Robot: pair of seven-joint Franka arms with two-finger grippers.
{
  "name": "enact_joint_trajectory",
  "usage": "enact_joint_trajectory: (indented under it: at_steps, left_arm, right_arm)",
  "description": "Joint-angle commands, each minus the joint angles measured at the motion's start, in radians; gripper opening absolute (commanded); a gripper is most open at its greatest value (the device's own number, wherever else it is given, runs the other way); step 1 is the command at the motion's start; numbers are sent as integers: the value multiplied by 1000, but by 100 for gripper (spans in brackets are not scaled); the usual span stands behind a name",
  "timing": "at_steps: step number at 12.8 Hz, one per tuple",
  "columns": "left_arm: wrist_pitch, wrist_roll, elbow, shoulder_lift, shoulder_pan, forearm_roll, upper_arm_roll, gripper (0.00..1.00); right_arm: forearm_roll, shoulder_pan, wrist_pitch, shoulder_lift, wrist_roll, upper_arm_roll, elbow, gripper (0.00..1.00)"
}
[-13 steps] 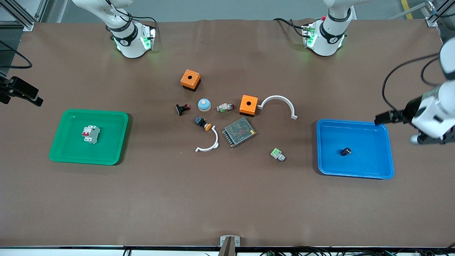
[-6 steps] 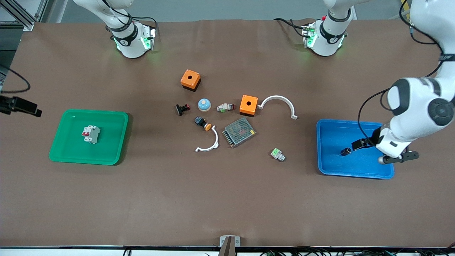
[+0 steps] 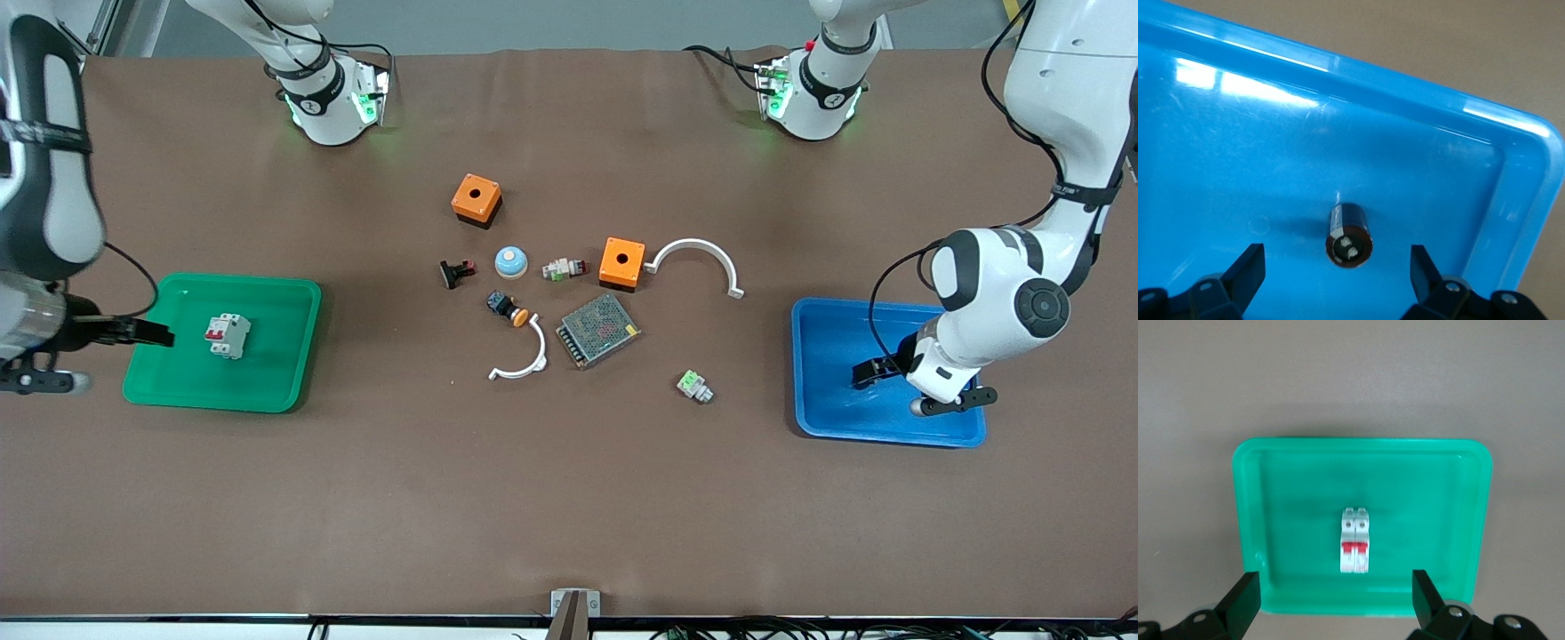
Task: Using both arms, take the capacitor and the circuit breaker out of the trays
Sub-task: 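Grasp the black capacitor with the left gripper while the right gripper grasps the breaker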
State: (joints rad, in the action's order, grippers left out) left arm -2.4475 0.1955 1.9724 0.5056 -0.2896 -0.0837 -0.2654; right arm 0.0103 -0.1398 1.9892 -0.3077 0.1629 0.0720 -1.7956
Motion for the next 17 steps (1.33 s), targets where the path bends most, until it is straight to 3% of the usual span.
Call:
enact_joint_trajectory:
  at_steps: [1,4,6,9,11,15,17]
  left_arm:
    - [-33,16,3,28,-5,-19,-6,88]
    - [-33,16,0,41,0,-19,-6,71]
    - [-33,16,-1,42,1,-19,-6,49]
    - [-41,16,-9,37,1,-24,-6,9]
    - [-44,16,-12,12,3,-28,-11,1]
    - [10,51,-10,-93,32,-28,-50,0]
    - [83,175,0,-140,96,-30,-81,0]
  right_arm:
    - [-13,-7,133,32,24,-12,-161,100]
    - [-13,-23,274,-23,56,-11,-238,100]
    - [-13,-37,342,-36,73,-11,-292,100]
    - [-13,-41,372,-57,76,-12,-321,100]
    - [-13,-49,372,-63,76,-11,-323,99]
    - [-12,-49,365,-79,76,-12,-324,89]
    - [-9,-50,365,-87,76,-12,-324,82]
